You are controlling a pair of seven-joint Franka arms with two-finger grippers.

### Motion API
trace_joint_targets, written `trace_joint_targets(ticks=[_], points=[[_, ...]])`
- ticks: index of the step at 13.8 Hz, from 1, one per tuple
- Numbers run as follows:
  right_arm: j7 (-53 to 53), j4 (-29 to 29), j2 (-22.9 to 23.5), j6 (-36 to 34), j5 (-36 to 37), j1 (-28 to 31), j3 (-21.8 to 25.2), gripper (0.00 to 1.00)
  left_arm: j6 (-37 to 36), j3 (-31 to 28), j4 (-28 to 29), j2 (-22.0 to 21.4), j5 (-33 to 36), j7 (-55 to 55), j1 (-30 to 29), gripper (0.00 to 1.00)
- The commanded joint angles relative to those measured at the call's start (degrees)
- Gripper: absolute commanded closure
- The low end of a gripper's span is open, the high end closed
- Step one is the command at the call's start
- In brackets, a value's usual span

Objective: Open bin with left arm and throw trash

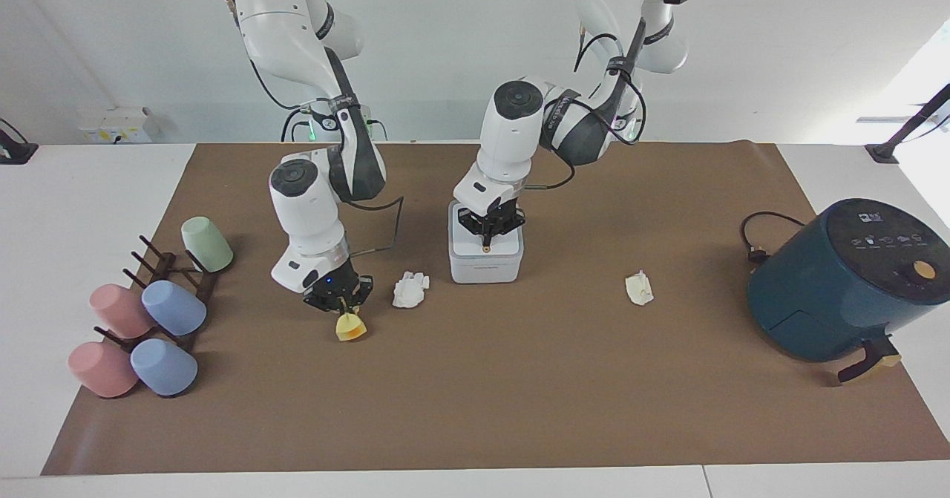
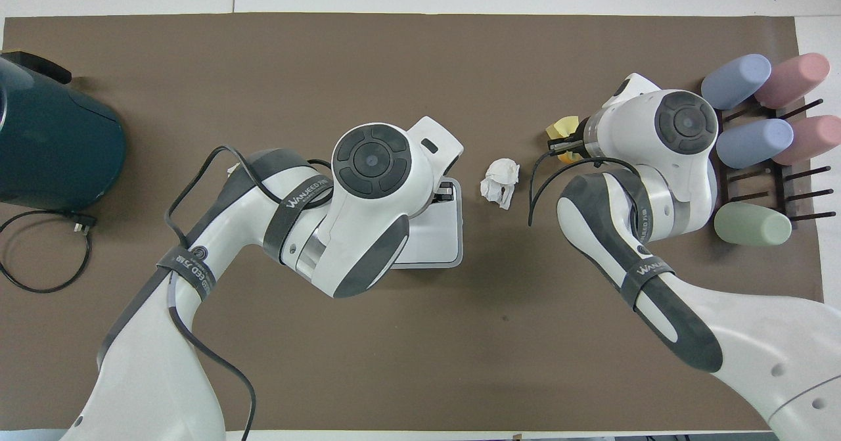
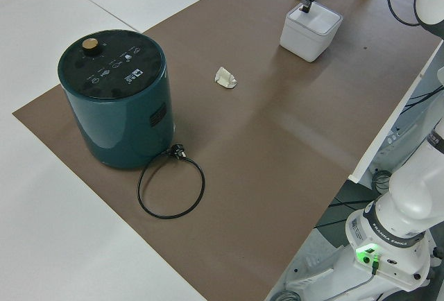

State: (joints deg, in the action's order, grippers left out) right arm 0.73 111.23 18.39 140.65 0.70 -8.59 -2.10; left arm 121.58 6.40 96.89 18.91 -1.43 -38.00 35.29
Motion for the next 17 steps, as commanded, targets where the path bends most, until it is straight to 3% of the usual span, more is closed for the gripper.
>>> trace_joint_targets(ticks=[1, 5, 8, 12, 15, 17], points=[[2.1, 0.7, -6.2, -6.8, -1.0, 0.5, -0.2, 1.00, 2.4, -1.0, 4.1, 0.1, 0.3, 0.2, 1.8, 1.00], [11.5, -1.8, -10.5, -15.6, -1.0, -0.1, -0.4, 1.00, -2.7, -1.0, 0.9, -2.9, 0.1, 0.6, -0.1, 1.00], [20.3, -4.5, -11.1, -19.4, -1.0, -4.6, -0.7, 1.00, -8.3, -1.0, -0.1, -7.1, -0.5, 2.4, -2.0, 1.00], [34.0, -5.0, -11.0, -17.3, -1.7, -12.9, -0.8, 1.00, -17.8, -1.2, 0.7, -13.1, -0.5, 16.7, -9.5, 1.00], [42.8, -4.8, -10.5, -13.2, -6.0, -19.1, -1.0, 1.00, -17.8, -1.4, 5.0, -15.0, -0.5, 30.9, -17.3, 1.00], [48.3, -4.3, -9.4, -10.4, -6.0, -22.8, -1.0, 1.00, -10.7, -1.5, 12.5, -16.8, -0.5, 37.8, -21.3, 0.36]])
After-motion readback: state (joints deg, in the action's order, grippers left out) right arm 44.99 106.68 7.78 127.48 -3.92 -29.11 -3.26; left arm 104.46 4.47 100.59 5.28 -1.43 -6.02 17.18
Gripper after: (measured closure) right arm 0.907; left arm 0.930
